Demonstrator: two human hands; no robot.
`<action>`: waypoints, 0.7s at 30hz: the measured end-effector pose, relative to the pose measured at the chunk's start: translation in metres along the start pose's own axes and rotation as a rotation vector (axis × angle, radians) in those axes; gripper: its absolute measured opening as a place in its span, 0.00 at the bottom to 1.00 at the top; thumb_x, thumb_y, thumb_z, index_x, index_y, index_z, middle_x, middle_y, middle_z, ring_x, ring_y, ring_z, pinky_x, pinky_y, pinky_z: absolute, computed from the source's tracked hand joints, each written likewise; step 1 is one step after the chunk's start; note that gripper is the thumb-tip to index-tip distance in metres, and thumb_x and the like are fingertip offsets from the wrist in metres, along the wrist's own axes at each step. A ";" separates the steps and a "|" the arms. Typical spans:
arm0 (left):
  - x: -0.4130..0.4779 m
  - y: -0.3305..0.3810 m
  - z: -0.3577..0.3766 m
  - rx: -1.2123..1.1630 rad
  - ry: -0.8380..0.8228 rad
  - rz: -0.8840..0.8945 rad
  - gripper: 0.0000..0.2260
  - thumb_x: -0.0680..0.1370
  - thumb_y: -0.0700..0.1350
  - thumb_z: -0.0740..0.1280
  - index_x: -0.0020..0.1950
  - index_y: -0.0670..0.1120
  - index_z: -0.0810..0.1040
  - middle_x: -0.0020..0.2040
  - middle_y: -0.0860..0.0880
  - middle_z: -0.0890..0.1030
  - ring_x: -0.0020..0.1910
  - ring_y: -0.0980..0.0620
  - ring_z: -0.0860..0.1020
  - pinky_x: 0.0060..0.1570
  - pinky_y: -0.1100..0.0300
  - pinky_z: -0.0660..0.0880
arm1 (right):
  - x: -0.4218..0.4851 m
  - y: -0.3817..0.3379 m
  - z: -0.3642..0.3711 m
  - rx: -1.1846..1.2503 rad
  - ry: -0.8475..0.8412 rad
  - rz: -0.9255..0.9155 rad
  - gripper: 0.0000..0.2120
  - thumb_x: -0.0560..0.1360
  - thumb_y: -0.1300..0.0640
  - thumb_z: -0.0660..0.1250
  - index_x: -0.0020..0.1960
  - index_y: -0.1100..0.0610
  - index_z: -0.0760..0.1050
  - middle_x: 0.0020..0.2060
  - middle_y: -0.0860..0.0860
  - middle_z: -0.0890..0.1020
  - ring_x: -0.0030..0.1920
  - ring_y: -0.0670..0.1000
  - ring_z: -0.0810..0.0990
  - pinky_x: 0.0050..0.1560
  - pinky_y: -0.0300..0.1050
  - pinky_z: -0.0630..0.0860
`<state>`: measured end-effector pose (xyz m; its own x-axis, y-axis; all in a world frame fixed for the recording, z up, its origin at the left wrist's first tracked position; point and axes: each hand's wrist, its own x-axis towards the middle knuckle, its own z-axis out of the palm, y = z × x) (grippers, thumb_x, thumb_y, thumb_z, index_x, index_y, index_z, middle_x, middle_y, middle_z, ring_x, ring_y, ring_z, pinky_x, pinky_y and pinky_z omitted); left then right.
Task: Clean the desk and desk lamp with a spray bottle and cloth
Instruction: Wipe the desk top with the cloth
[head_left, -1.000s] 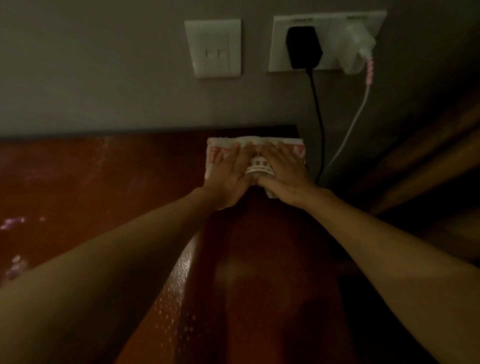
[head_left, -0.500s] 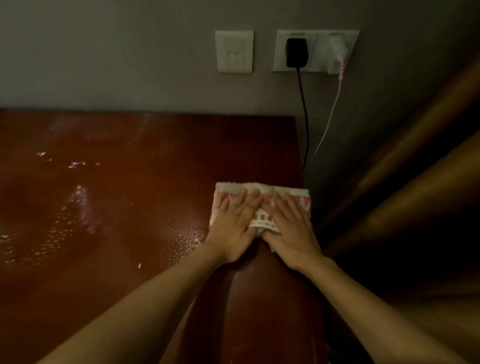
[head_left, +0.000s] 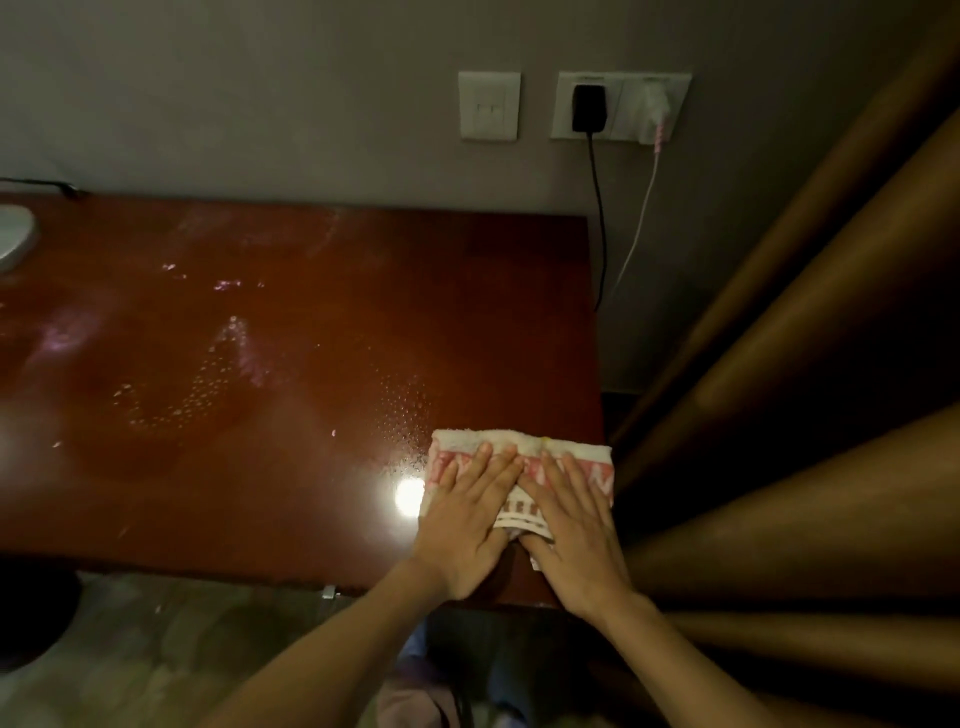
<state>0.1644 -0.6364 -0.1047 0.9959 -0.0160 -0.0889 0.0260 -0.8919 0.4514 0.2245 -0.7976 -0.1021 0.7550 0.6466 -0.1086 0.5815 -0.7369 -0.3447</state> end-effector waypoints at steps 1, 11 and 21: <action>-0.008 0.003 0.002 -0.004 -0.007 -0.002 0.29 0.75 0.61 0.40 0.77 0.56 0.43 0.77 0.58 0.43 0.76 0.58 0.36 0.72 0.56 0.30 | -0.009 -0.002 0.004 -0.006 0.003 0.009 0.32 0.72 0.40 0.49 0.76 0.45 0.54 0.77 0.47 0.51 0.76 0.47 0.41 0.73 0.46 0.35; -0.064 0.026 0.018 -0.022 -0.063 0.008 0.30 0.76 0.57 0.46 0.77 0.55 0.42 0.78 0.55 0.43 0.76 0.58 0.35 0.74 0.49 0.35 | -0.065 -0.005 0.017 -0.109 -0.005 -0.010 0.41 0.65 0.44 0.74 0.74 0.46 0.59 0.74 0.47 0.60 0.77 0.47 0.38 0.72 0.46 0.40; -0.075 0.019 0.009 0.029 -0.061 0.081 0.30 0.77 0.56 0.45 0.78 0.51 0.44 0.79 0.55 0.42 0.76 0.56 0.35 0.73 0.54 0.31 | -0.075 -0.015 0.029 -0.119 0.016 -0.002 0.52 0.66 0.44 0.74 0.77 0.45 0.42 0.78 0.49 0.50 0.77 0.53 0.47 0.73 0.50 0.42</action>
<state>0.0891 -0.6561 -0.0979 0.9876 -0.1152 -0.1070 -0.0579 -0.8994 0.4332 0.1500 -0.8294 -0.1161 0.7582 0.6454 -0.0925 0.6140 -0.7545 -0.2319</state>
